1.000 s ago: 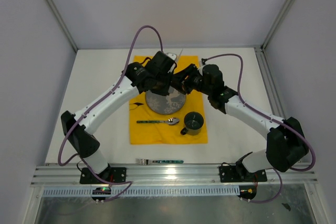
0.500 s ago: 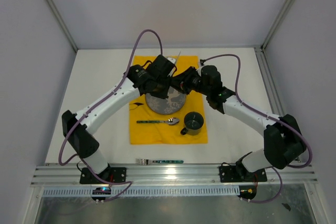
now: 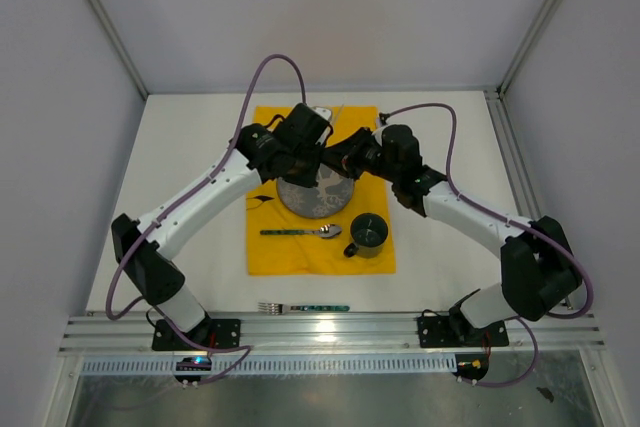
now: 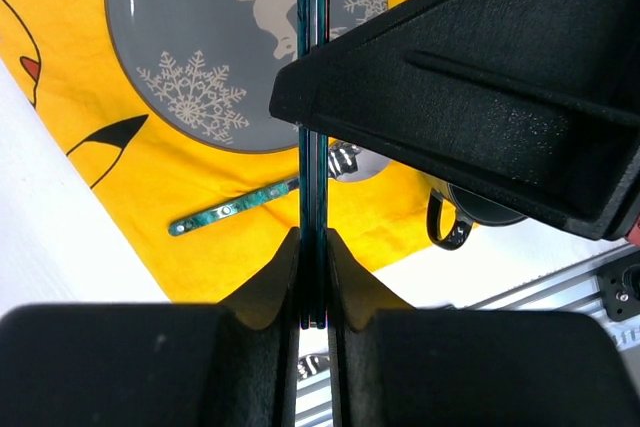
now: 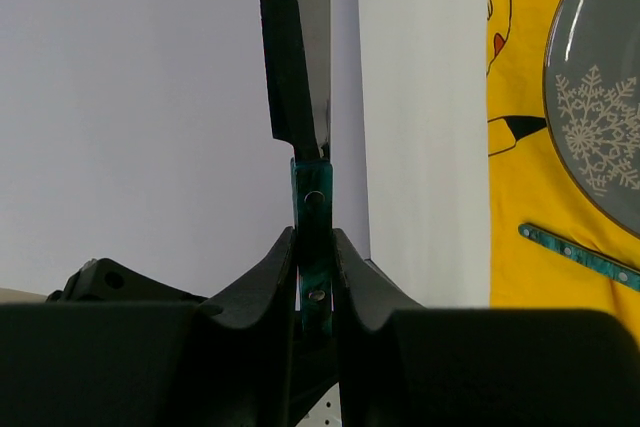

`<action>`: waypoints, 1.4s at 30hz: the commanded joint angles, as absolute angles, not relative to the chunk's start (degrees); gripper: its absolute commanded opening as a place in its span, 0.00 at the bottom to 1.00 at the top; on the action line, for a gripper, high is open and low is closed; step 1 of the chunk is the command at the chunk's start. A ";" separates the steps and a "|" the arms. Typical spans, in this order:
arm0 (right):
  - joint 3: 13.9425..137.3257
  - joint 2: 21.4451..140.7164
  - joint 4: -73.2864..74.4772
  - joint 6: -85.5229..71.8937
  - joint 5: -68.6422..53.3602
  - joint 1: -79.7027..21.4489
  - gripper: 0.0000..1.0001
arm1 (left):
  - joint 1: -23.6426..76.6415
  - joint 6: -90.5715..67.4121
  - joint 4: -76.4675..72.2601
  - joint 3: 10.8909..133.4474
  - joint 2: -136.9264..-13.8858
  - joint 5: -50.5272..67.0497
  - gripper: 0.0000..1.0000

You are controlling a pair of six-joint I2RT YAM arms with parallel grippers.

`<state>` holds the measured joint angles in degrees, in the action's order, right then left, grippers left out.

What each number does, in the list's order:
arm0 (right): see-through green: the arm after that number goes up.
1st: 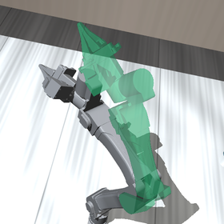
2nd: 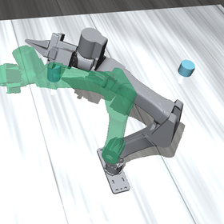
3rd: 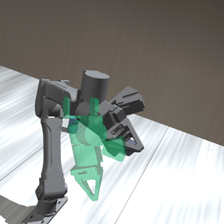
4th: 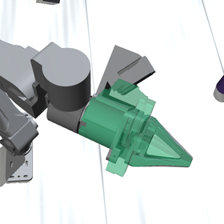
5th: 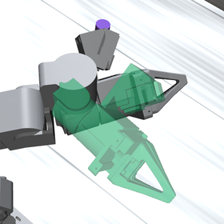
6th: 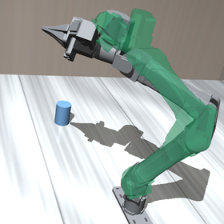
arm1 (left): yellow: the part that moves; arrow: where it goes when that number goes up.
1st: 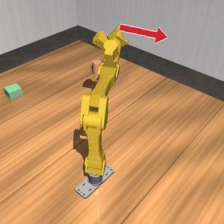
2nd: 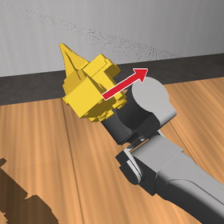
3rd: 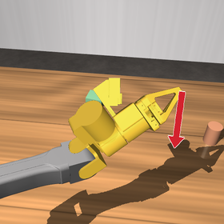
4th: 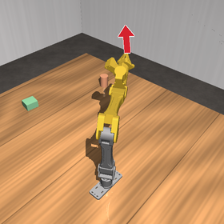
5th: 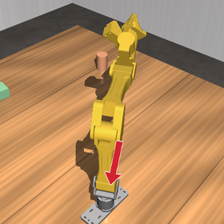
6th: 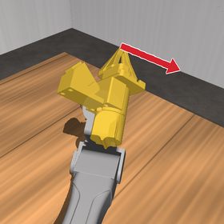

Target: Set the dinner table for one person

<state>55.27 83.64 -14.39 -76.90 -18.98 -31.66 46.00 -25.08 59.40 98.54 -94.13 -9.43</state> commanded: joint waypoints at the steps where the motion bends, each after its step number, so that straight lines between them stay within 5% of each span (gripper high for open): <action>1: 55.81 81.48 -14.51 -77.35 -15.65 -31.55 0.03 | 46.23 -24.35 61.34 100.10 -92.98 -11.59 0.12; 9: 55.46 79.02 -10.37 -76.90 -13.71 -31.47 0.03 | 46.23 -23.91 61.96 102.13 -91.67 -17.39 0.58; 12: 54.76 77.88 -8.79 -77.43 -12.66 -31.64 0.03 | 46.23 -23.64 61.79 102.57 -90.70 -18.36 0.64; 25: 55.19 76.38 0.08 -78.92 -9.23 -32.17 0.03 | 46.23 -20.94 61.08 101.52 -87.19 -15.91 0.62; 37: 56.69 76.90 6.24 -82.17 -7.38 -32.17 0.03 | 48.25 -6.25 66.00 99.32 -85.16 1.41 0.60; 42: 56.16 78.57 4.66 -87.61 -9.66 -32.08 0.03 | 49.74 -3.17 67.85 99.06 -88.41 -1.56 0.51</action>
